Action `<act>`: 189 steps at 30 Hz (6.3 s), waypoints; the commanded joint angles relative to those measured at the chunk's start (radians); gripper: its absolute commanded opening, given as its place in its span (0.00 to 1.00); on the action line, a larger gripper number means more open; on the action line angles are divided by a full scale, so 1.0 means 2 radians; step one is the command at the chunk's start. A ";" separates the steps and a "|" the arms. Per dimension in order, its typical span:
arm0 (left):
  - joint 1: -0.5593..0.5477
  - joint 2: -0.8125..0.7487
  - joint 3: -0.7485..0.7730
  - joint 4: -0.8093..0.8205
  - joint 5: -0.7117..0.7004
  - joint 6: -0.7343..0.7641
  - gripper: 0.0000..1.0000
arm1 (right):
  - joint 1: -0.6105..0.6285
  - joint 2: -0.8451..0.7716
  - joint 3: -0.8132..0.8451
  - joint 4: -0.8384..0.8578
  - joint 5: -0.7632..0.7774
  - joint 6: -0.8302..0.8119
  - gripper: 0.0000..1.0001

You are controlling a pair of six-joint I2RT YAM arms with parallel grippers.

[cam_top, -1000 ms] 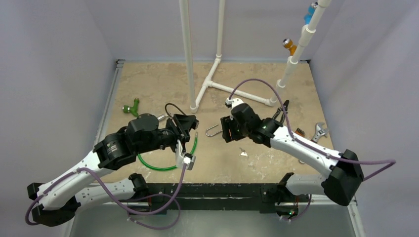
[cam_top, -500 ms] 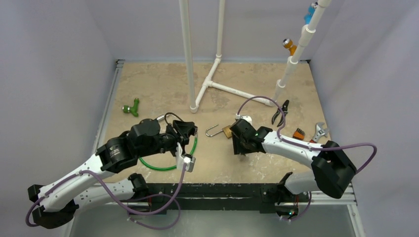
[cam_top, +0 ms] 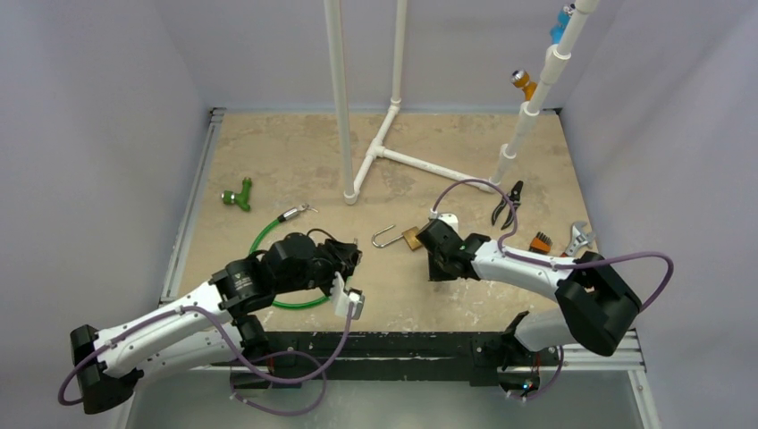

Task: Unlock with the key
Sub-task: Pick up the key from the center of the board, then place the lock at the center of the board.

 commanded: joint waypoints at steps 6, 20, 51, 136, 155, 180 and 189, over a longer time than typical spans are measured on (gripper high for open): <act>0.048 0.127 -0.072 0.158 0.041 -0.096 0.00 | -0.001 -0.011 -0.023 0.026 -0.018 0.018 0.00; 0.050 0.214 -0.116 0.263 0.145 -0.122 0.73 | -0.002 -0.221 -0.019 0.052 -0.148 -0.087 0.00; 0.073 0.133 0.052 0.190 0.307 -0.352 0.61 | -0.002 -0.222 0.147 0.077 -0.347 -0.182 0.00; 0.080 0.119 0.154 0.066 0.280 -0.394 0.00 | 0.018 -0.191 0.187 0.075 -0.393 -0.294 0.46; 0.084 0.126 0.172 0.052 0.279 -0.361 0.00 | 0.018 -0.177 0.203 0.009 -0.383 -0.315 0.18; 0.084 0.117 0.169 0.095 0.201 -0.376 0.85 | 0.018 -0.226 0.133 0.096 -0.428 -0.237 0.00; 0.085 0.100 0.183 0.042 0.197 -0.301 1.00 | -0.032 -0.191 0.135 0.105 -0.495 -0.193 0.00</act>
